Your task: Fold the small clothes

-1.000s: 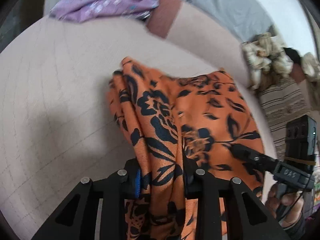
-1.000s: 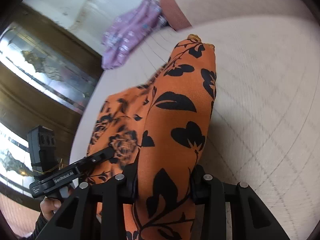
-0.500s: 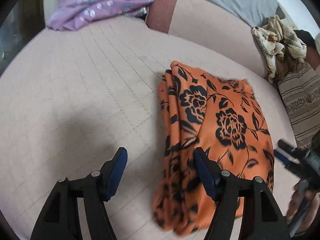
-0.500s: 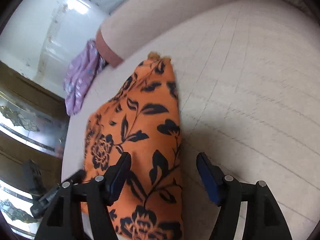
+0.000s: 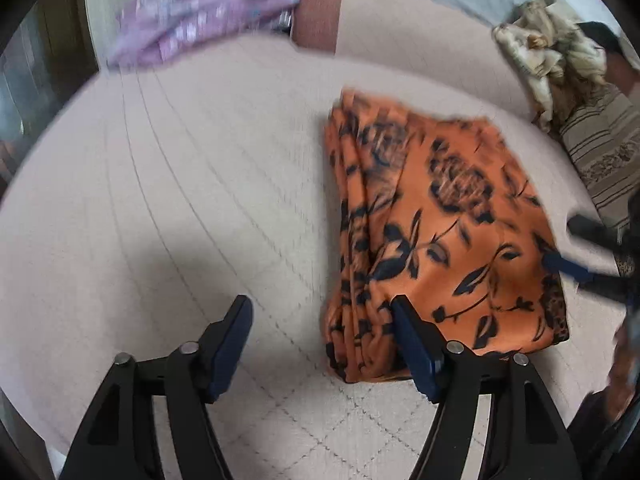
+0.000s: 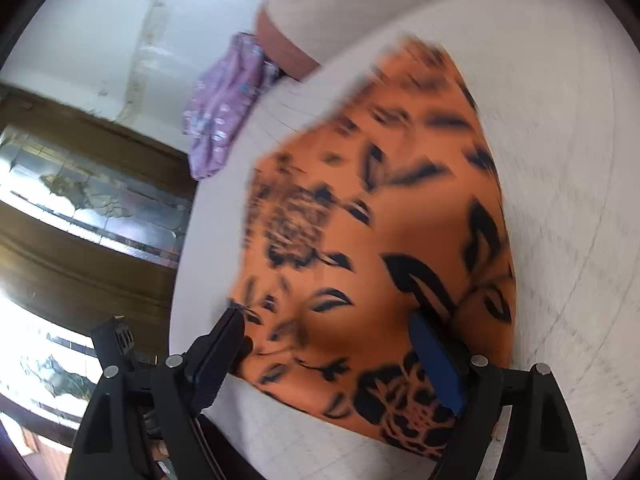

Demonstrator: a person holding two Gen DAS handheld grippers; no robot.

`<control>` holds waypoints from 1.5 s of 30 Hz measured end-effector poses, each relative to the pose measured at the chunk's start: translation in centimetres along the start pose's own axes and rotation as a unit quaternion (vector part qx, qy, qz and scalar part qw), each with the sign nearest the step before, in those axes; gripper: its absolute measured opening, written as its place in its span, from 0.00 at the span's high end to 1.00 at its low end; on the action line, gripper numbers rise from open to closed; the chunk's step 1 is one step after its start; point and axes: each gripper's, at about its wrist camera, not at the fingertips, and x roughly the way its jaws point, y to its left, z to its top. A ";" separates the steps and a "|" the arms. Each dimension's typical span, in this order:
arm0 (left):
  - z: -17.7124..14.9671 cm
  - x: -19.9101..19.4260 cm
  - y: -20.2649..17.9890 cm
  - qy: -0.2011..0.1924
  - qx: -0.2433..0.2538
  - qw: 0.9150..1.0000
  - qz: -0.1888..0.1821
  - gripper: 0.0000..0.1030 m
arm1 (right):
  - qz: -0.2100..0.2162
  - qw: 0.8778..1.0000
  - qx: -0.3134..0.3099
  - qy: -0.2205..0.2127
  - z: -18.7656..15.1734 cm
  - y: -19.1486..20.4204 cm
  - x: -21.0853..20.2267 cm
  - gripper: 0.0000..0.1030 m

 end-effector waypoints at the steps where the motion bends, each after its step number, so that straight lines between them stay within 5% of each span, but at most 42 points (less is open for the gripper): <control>1: -0.1 -0.2 -0.1 -0.002 0.004 1.000 0.003 0.27 | 0.002 1.000 -0.015 -0.013 0.8 1.0 -0.5 0.15; 5: -1.1 1.5 -0.2 0.035 0.009 0.999 0.013 0.27 | 0.019 0.999 -0.029 -0.037 4.3 2.8 0.1 0.14; 9: -1.2 0.1 0.1 0.027 -0.003 1.000 0.008 0.27 | -0.043 0.998 0.032 -0.014 7.5 -0.5 5.2 0.10; 12: -1.9 -1.4 0.4 0.017 0.008 1.000 0.017 0.27 | -0.037 0.998 0.036 -0.033 6.9 0.5 4.7 0.10; 19: -2.9 -4.6 -0.8 0.006 0.002 1.000 0.012 0.26 | -0.017 0.998 -0.047 -0.050 -0.7 6.6 -0.7 0.10; 25: -3.4 -6.6 -1.8 -0.012 0.011 1.000 0.016 0.26 | -0.056 0.998 -0.003 0.020 -3.9 2.6 2.3 0.10; 29: -3.7 -9.0 -1.8 -0.041 0.008 0.999 0.032 0.21 | -0.043 0.998 -0.029 -0.024 -5.0 5.5 -0.3 0.09; 36: -4.1 -10.8 -3.1 -0.061 0.012 0.998 0.025 0.21 | -0.127 0.978 -0.144 -0.078 -10.2 11.1 -4.0 0.07; 45: -5.1 -11.7 -4.4 -0.070 0.012 0.996 0.050 0.21 | -0.232 0.953 -0.164 -0.105 -15.7 10.7 -6.5 0.07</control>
